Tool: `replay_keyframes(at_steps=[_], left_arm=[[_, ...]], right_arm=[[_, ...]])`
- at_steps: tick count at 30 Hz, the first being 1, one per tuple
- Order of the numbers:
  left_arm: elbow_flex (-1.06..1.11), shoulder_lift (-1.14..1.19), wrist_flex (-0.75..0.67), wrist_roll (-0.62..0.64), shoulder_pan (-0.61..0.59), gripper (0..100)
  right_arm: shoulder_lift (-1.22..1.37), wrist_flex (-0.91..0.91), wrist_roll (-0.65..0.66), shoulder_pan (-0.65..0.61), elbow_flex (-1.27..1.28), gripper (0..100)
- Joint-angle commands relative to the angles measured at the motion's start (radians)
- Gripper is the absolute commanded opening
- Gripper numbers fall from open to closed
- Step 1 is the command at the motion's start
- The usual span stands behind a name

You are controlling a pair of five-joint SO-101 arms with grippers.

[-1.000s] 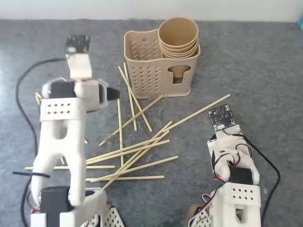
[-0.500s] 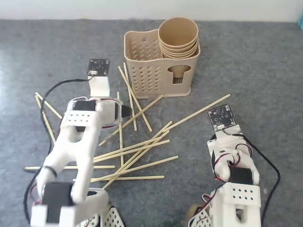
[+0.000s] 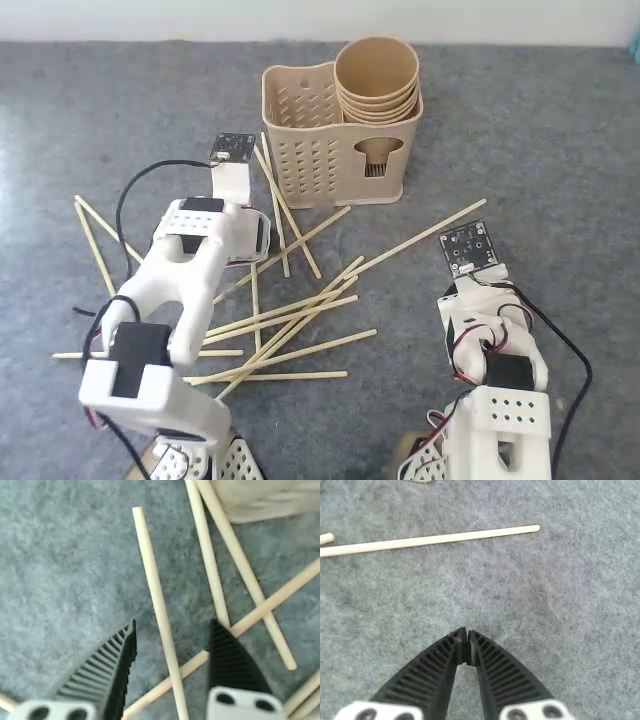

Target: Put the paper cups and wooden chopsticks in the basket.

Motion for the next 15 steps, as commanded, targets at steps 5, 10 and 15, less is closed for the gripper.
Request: replay_keyframes(at_steps=[5,10,15], left_arm=[[-0.048,0.003,-0.002,0.003,0.058,2],[-0.048,0.003,0.0,0.003,0.061,2],[-0.065,-0.015,0.009,0.005,0.051,2]], right_arm=[[-0.019,-0.024,0.009,-0.002,-0.006,0.9],[-0.019,-0.024,0.009,-0.002,-0.006,0.9],[-0.019,-0.024,0.009,-0.002,-0.006,0.9]])
